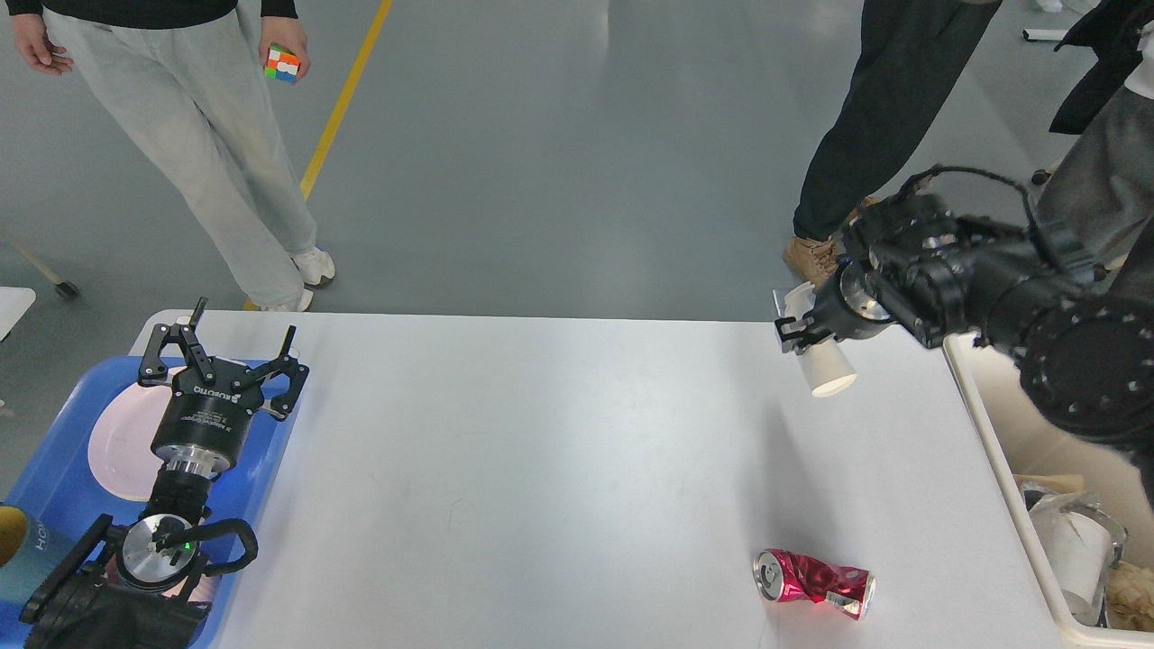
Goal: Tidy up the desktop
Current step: 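Carry the white paper cup over the white bin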
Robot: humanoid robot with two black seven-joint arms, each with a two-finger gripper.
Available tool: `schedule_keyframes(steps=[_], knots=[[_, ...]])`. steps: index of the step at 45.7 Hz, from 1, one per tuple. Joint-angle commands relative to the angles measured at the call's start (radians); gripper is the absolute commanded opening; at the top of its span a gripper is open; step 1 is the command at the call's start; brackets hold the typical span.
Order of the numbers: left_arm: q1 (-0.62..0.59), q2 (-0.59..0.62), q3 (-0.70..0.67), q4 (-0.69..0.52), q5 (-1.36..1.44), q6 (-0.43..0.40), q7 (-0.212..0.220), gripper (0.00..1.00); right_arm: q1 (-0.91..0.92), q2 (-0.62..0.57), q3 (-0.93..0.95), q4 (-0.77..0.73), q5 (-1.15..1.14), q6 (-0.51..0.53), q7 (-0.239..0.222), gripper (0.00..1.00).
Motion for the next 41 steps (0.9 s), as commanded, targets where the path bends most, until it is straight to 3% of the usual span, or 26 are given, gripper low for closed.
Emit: schedule_keyframes(steps=[1, 5, 11, 18, 25, 32, 34, 41], knots=[[0.000, 0.000, 0.000, 0.000, 0.000, 0.000, 0.000, 0.96, 0.196, -0.113, 0.000, 0.164, 0.107, 0.144, -0.203, 0.00], [0.000, 0.001, 0.000, 0.000, 0.000, 0.000, -0.001, 0.96, 0.337, -0.216, -0.021, 0.340, 0.184, 0.144, -0.323, 0.00], [0.000, 0.000, 0.000, 0.000, 0.000, 0.000, -0.001, 0.96, 0.561, -0.291, -0.199, 0.546, 0.327, 0.144, -0.374, 0.00], [0.000, 0.000, 0.000, 0.000, 0.000, 0.000, -0.001, 0.96, 0.768, -0.291, -0.488, 0.690, 0.545, 0.144, -0.364, 0.00], [0.000, 0.000, 0.000, 0.000, 0.000, 0.003, -0.001, 0.96, 0.960, -0.288, -0.627, 0.949, 0.585, 0.144, -0.363, 0.00], [0.000, 0.000, 0.000, 0.000, 0.000, 0.003, -0.001, 0.96, 1.121, -0.267, -0.709, 1.337, 0.588, -0.129, -0.360, 0.00], [0.000, 0.002, 0.000, 0.001, 0.000, 0.003, -0.001, 0.96, 1.143, -0.255, -0.719, 1.387, 0.588, -0.179, -0.342, 0.00], [0.000, 0.000, 0.000, 0.000, 0.000, 0.003, -0.001, 0.96, 1.153, -0.230, -0.790, 1.415, 0.614, -0.171, -0.216, 0.00]])
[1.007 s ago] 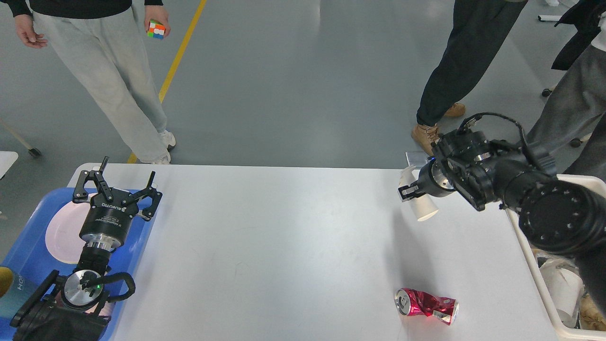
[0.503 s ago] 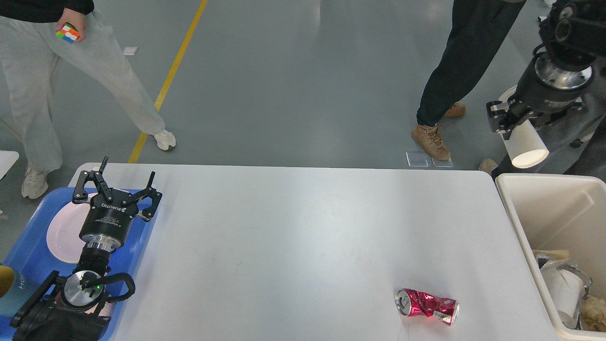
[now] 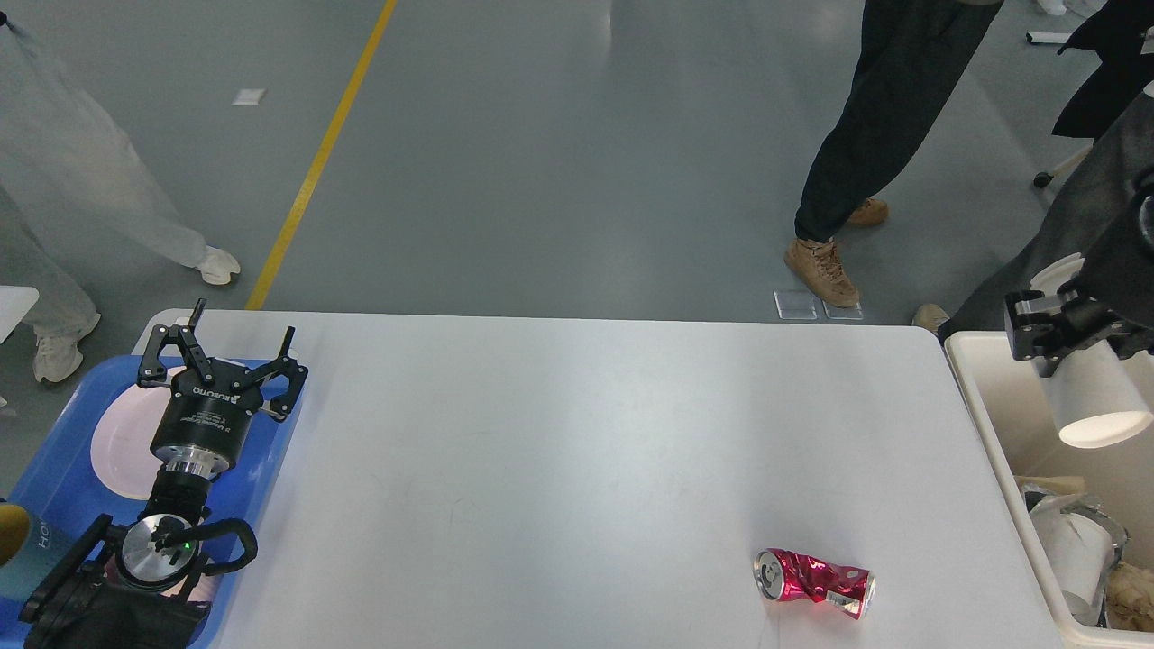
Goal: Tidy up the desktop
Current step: 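Carry the white paper cup over the white bin, then lower the cup into the bin and open the right gripper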
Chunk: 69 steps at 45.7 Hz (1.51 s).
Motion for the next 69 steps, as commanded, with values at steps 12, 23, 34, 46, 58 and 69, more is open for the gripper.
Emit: schedule_keyframes(steps=[12, 23, 34, 46, 58, 69], knots=[[0.001, -0.001, 0.000, 0.000, 0.000, 0.000, 0.000, 0.96, 0.008, -0.004, -0.148, 0.014, 0.019, -0.016, 0.096, 0.00], [0.001, -0.001, 0.000, 0.000, 0.000, 0.000, 0.000, 0.96, -0.147, -0.310, -0.226, -0.142, -0.005, -0.132, 0.079, 0.00], [0.001, -0.001, 0.000, 0.000, 0.000, -0.001, 0.000, 0.96, -0.711, -0.478, 0.025, -0.580, -0.062, -0.241, 0.056, 0.00], [0.001, -0.001, 0.000, 0.000, 0.000, -0.002, 0.000, 0.96, -1.449, -0.414, 0.542, -1.123, -0.062, -0.293, 0.056, 0.00], [0.001, -0.001, 0.000, 0.000, 0.000, -0.002, 0.000, 0.96, -1.897, -0.128, 0.740, -1.601, -0.061, -0.457, 0.059, 0.00], [0.001, -0.001, 0.000, 0.000, 0.000, -0.003, 0.000, 0.96, -2.009, -0.002, 0.748, -1.661, -0.061, -0.646, 0.053, 0.00]])
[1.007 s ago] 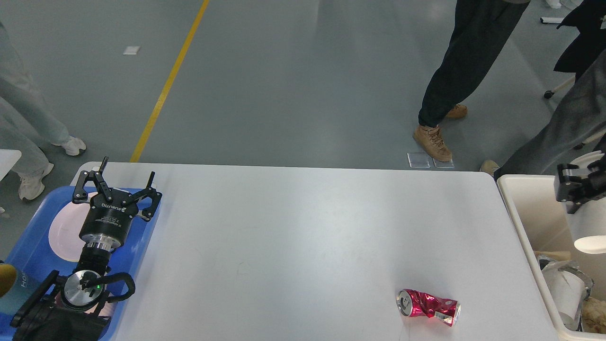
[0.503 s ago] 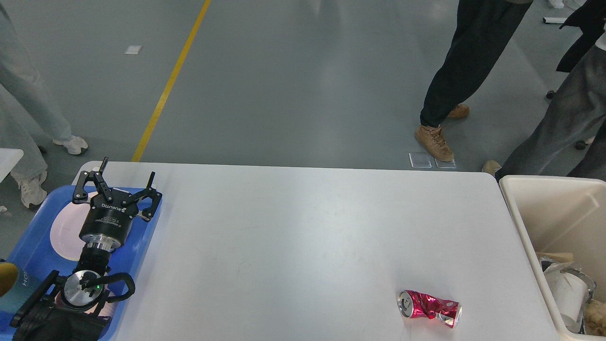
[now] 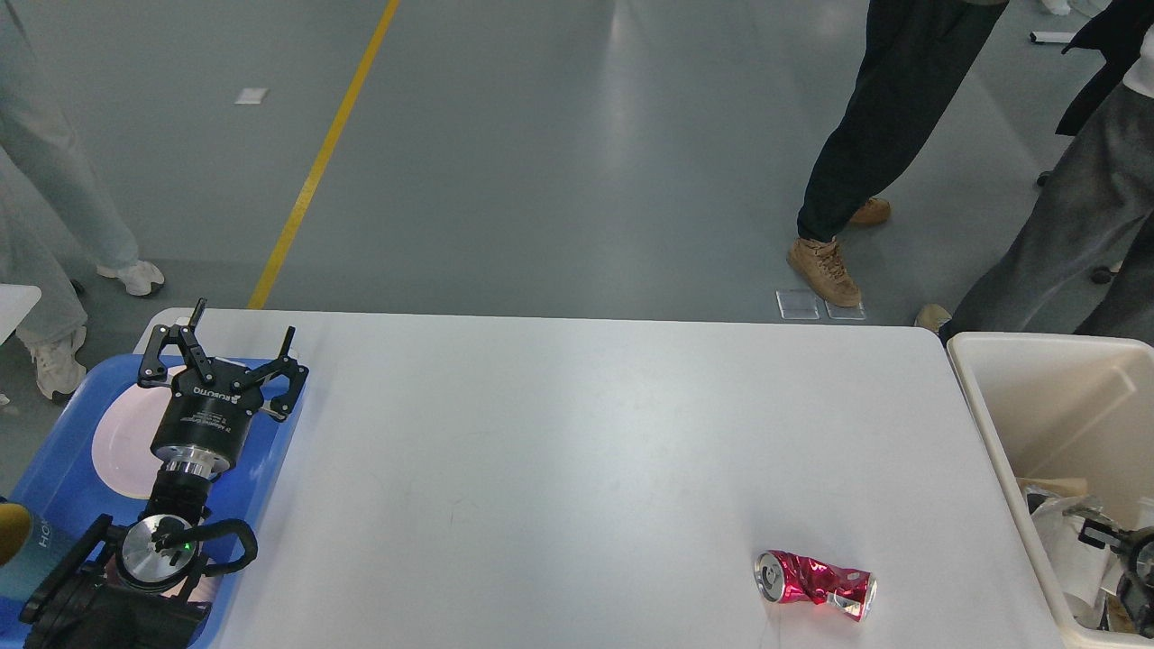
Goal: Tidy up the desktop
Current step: 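Lower the cup into the bin and open the right gripper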
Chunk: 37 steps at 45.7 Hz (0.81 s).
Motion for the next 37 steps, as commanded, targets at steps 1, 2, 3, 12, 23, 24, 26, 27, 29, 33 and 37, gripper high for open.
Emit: schedule_keyframes(steps=[1, 2, 3, 12, 23, 24, 26, 27, 29, 33, 37], knots=[[0.000, 0.000, 0.000, 0.000, 0.000, -0.002, 0.000, 0.96, -0.018, 0.027, 0.005, -0.009, 0.000, -0.041, -0.005, 0.00], [0.000, 0.000, -0.001, 0.000, 0.000, -0.002, 0.000, 0.96, -0.018, 0.029, 0.006, -0.009, 0.000, -0.041, -0.005, 0.00], [0.000, 0.000, 0.000, 0.000, 0.000, -0.002, 0.001, 0.96, -0.018, 0.034, 0.006, -0.009, 0.000, -0.043, -0.007, 0.00], [0.000, 0.000, 0.000, 0.000, 0.000, -0.002, 0.000, 0.96, -0.032, 0.046, 0.022, -0.007, 0.002, -0.043, -0.007, 0.00], [0.000, 0.000, 0.000, 0.000, 0.000, -0.002, 0.000, 0.96, -0.060, 0.035, 0.022, -0.005, 0.002, -0.124, 0.001, 0.87], [0.000, 0.000, -0.001, 0.000, 0.000, -0.002, 0.000, 0.96, -0.060, 0.035, 0.022, -0.005, 0.002, -0.139, 0.001, 0.99], [0.000, 0.000, -0.001, 0.000, 0.000, -0.002, 0.000, 0.96, -0.060, 0.035, 0.020, 0.001, 0.002, -0.155, 0.001, 1.00], [0.000, 0.000, -0.001, 0.000, 0.000, -0.002, 0.000, 0.96, -0.061, 0.035, 0.020, 0.001, 0.002, -0.158, 0.001, 1.00], [0.000, 0.000, 0.000, 0.000, 0.000, -0.002, 0.000, 0.96, -0.061, 0.035, 0.020, 0.001, 0.002, -0.156, 0.001, 1.00], [0.000, 0.000, 0.000, 0.000, 0.000, -0.002, 0.000, 0.96, -0.058, 0.035, 0.020, 0.002, 0.002, -0.156, 0.001, 1.00], [0.000, 0.000, -0.001, 0.000, 0.000, -0.002, 0.001, 0.96, -0.049, 0.032, 0.023, 0.010, 0.002, -0.156, 0.001, 1.00]])
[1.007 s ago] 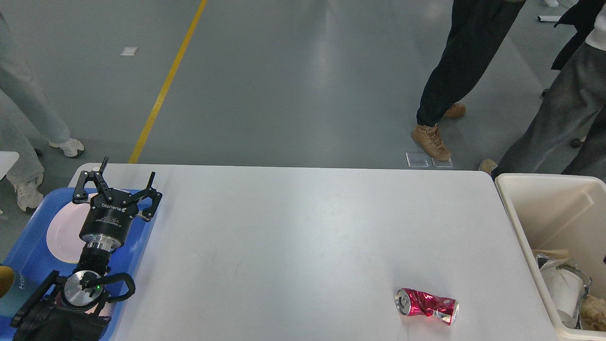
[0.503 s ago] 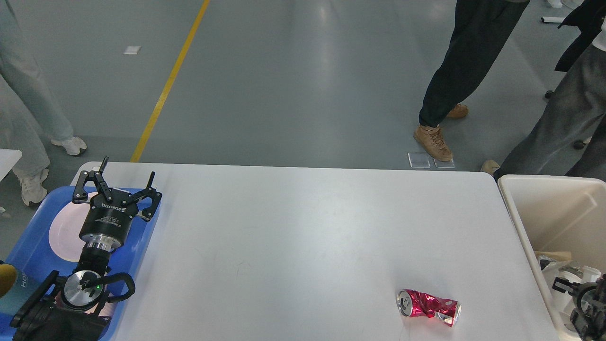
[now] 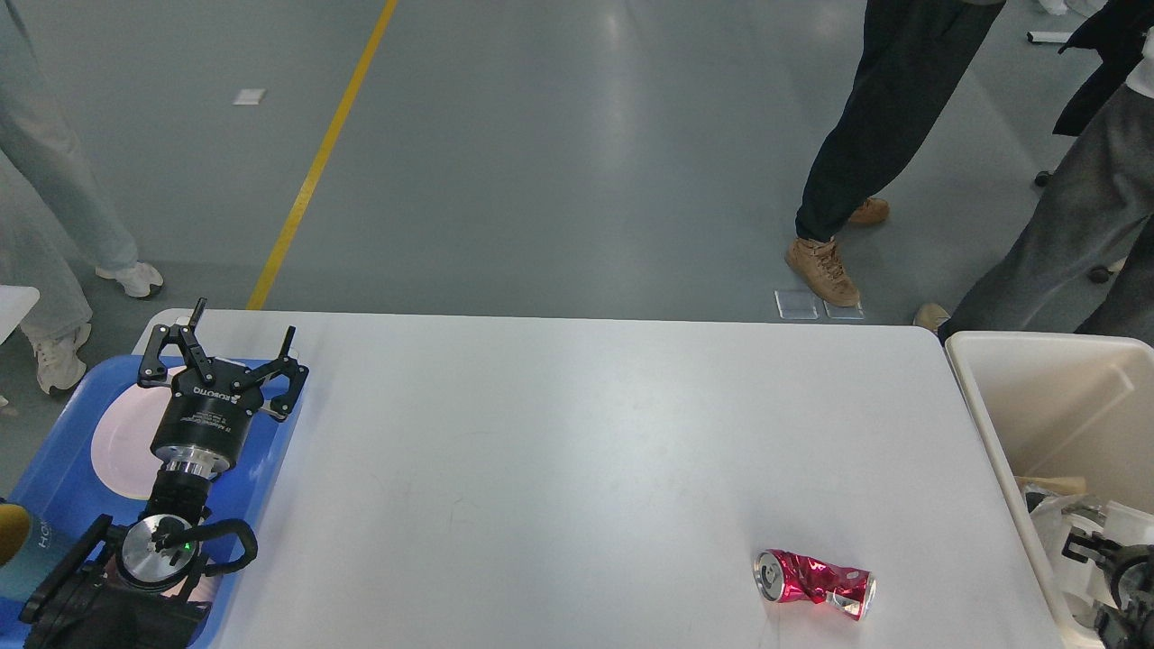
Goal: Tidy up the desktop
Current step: 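Lower the cup into the bin and open the right gripper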
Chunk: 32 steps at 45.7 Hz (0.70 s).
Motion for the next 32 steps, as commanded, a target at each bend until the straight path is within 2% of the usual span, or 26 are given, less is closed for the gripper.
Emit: schedule_keyframes(steps=[1, 12, 16, 18, 21, 25, 29, 32], knots=[[0.000, 0.000, 0.000, 0.000, 0.000, 0.000, 0.000, 0.96, 0.014, -0.004, 0.004, 0.009, 0.000, 0.001, 0.000, 1.00], [0.000, 0.000, 0.000, 0.000, 0.000, 0.000, 0.000, 0.96, 0.091, -0.108, 0.004, 0.133, -0.002, 0.004, -0.005, 1.00], [0.000, 0.000, 0.000, 0.000, 0.000, 0.000, 0.002, 0.96, 0.167, -0.141, -0.026, 0.240, -0.020, 0.027, -0.020, 1.00], [0.000, 0.000, 0.000, 0.000, 0.000, 0.000, 0.002, 0.96, 0.230, -0.180, -0.049, 0.317, -0.028, 0.057, -0.043, 1.00], [0.000, 0.000, 0.000, 0.000, 0.000, 0.000, 0.000, 0.96, 0.365, -0.254, -0.121, 0.466, -0.054, 0.108, -0.119, 1.00], [0.000, 0.000, 0.000, 0.000, 0.000, 0.000, 0.002, 0.96, 0.576, -0.294, -0.238, 0.612, -0.072, 0.151, -0.185, 1.00], [0.000, 0.000, 0.000, 0.000, 0.000, 0.000, 0.000, 0.96, 0.793, -0.302, -0.415, 0.765, -0.078, 0.247, -0.224, 1.00], [0.000, 0.000, 0.000, 0.000, 0.000, 0.000, 0.000, 0.96, 0.960, -0.290, -0.537, 0.872, -0.078, 0.341, -0.227, 1.00]])
